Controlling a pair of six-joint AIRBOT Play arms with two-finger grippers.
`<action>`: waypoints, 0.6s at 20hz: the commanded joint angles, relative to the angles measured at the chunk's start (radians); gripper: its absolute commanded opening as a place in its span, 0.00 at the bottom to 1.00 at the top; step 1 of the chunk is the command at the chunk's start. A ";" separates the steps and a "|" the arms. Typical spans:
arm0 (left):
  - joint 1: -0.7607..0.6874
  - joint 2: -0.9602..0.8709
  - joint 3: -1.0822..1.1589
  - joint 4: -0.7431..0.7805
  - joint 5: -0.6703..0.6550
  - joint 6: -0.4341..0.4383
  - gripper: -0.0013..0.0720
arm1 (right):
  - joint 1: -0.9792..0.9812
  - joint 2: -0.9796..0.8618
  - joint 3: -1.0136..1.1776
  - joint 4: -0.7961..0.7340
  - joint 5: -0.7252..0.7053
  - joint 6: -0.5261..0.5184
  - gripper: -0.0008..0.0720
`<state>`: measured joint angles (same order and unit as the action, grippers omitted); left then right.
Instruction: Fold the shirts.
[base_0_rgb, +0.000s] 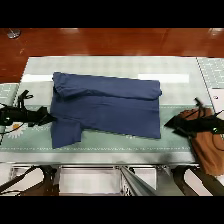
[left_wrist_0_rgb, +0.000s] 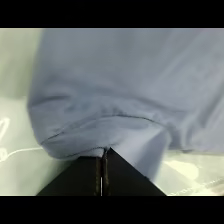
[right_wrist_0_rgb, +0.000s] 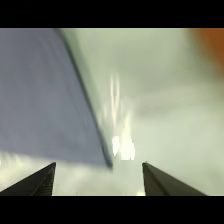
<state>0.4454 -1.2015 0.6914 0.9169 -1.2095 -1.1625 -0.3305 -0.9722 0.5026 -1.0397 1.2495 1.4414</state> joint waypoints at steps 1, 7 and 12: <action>-0.003 0.005 0.059 -0.010 -0.028 0.011 0.05 | 0.086 0.001 -0.066 -0.025 0.031 0.045 0.86; -0.003 0.005 0.059 -0.013 -0.037 0.010 0.05 | 0.208 0.000 -0.066 0.043 -0.145 0.147 0.86; -0.003 0.005 0.059 -0.014 -0.029 0.010 0.05 | 0.259 -0.074 -0.065 0.112 -0.209 0.139 0.86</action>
<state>0.4423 -1.1973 0.7494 0.9043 -1.2407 -1.1515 -0.1017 -1.0039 0.4381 -0.9771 1.0885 1.5776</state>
